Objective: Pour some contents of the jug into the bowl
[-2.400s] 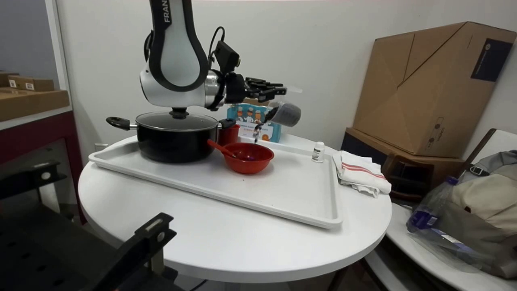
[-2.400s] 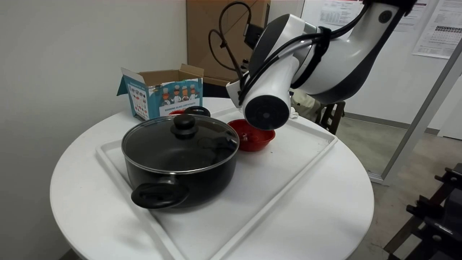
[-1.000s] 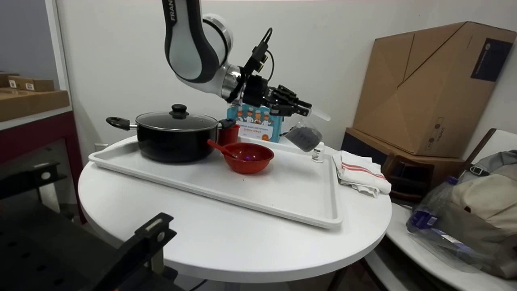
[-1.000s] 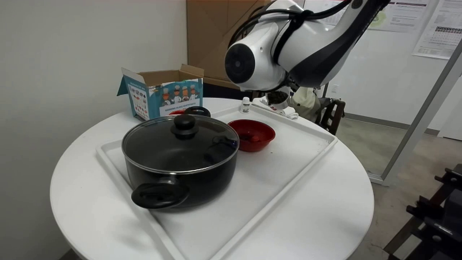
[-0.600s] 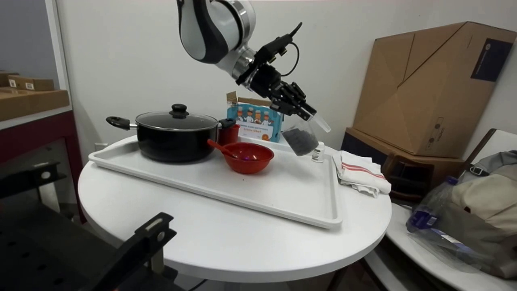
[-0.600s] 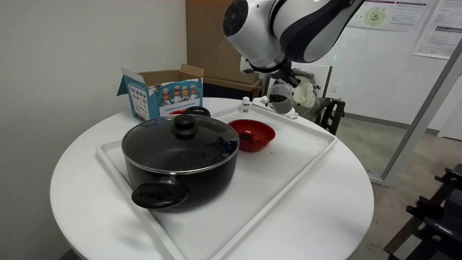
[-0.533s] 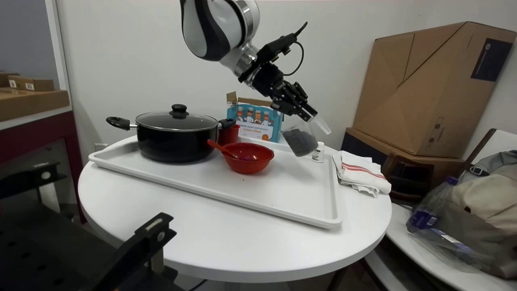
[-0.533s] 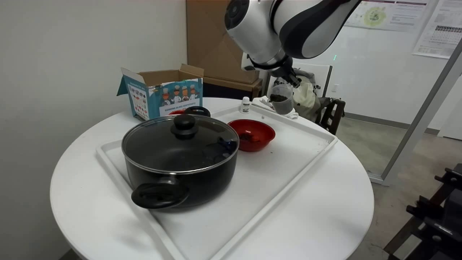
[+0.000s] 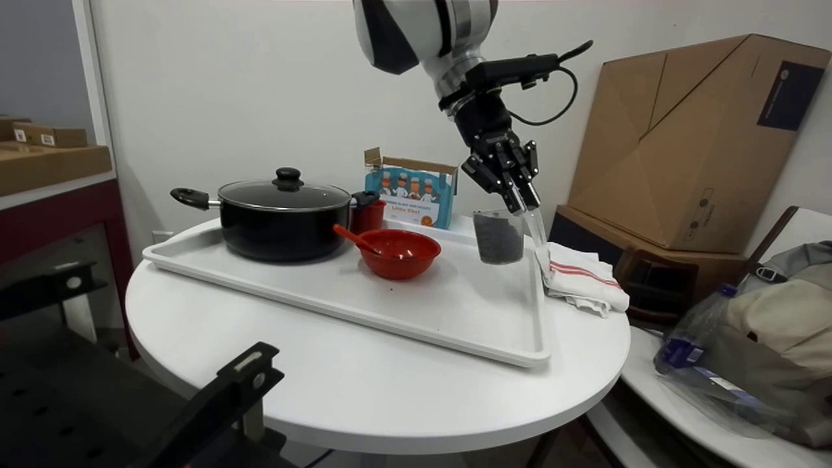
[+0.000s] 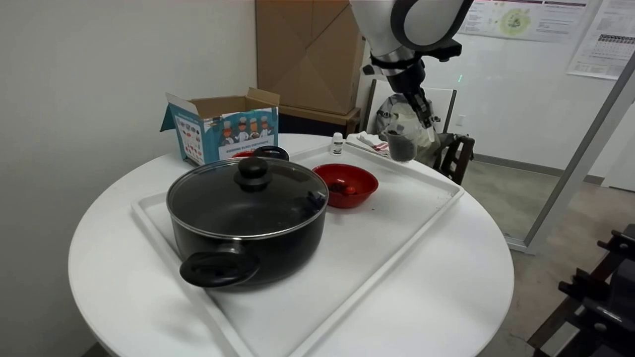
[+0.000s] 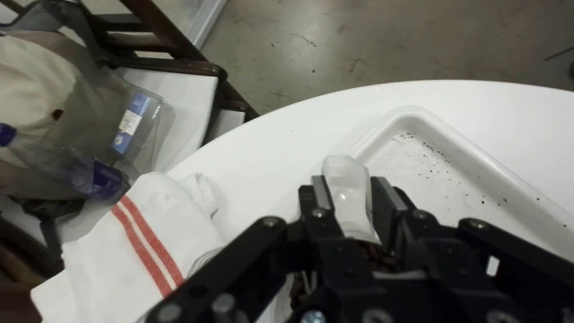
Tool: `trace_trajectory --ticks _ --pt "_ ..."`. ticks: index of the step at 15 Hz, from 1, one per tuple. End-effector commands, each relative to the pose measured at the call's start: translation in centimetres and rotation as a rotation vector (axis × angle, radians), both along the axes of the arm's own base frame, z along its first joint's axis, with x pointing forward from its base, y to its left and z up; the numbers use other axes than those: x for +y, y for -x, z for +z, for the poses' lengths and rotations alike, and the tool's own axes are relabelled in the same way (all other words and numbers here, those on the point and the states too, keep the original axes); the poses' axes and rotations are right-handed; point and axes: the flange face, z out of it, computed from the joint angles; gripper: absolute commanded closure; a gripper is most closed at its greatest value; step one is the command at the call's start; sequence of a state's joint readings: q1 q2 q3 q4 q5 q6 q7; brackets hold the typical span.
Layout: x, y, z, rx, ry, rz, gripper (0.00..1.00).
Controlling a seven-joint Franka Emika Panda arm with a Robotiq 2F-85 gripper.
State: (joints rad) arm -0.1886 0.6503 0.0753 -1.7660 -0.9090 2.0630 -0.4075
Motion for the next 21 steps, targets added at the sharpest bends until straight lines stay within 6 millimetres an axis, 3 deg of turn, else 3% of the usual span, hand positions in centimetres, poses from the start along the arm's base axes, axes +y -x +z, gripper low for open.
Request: trace_trajectory --ticks 1,14,15,17,21 --pt "-2.1 -0.2 -0.5 -0.017 -0.13 -0.101 0.9" --pt "-5.4 0.6 -6.0 -0.011 -0.167 -0.181 0.9" --pt "-5.6 0.7 -6.2 -0.012 -0.161 -0.179 0.48" --pt "-5.8 0.8 -6.2 -0.016 -0.156 -0.171 0.42" --pt "-5.6 0.9 -5.5 -0.035 -0.169 -0.16 0.12"
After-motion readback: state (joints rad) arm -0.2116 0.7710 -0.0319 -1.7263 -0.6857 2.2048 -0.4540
